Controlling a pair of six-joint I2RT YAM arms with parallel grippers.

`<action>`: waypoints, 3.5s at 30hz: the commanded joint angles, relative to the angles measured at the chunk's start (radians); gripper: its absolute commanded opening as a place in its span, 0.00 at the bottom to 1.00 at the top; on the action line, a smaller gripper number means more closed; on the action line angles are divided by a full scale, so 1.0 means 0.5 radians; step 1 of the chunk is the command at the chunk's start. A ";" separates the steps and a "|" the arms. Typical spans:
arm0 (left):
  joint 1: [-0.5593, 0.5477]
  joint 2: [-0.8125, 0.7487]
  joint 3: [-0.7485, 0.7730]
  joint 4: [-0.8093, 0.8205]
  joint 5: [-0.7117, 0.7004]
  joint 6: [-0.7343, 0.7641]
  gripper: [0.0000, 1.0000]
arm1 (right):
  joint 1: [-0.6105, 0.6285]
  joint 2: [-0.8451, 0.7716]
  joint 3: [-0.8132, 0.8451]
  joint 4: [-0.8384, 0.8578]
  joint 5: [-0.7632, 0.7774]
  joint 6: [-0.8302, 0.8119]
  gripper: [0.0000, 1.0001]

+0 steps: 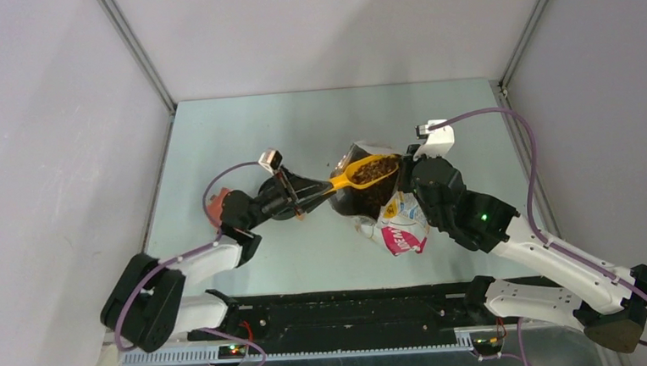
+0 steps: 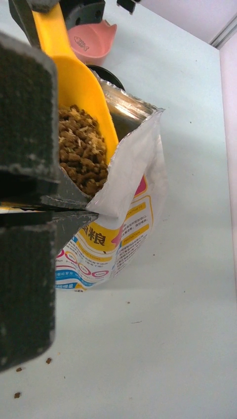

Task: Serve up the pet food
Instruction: Collect the pet food from the pet food bag, then pour the pet food into the pet food bowl.

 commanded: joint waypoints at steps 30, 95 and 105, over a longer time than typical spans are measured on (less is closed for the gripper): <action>0.230 -1.300 -0.097 -1.217 -0.352 0.497 0.00 | 0.029 -0.110 0.051 0.209 0.045 0.028 0.00; 0.995 -1.489 0.263 -3.431 -0.777 1.543 0.00 | -0.002 -0.154 -0.085 0.304 0.157 -0.059 0.00; 0.993 -1.197 0.559 -3.611 -0.687 1.815 0.00 | -0.018 -0.141 -0.087 0.285 0.111 -0.040 0.00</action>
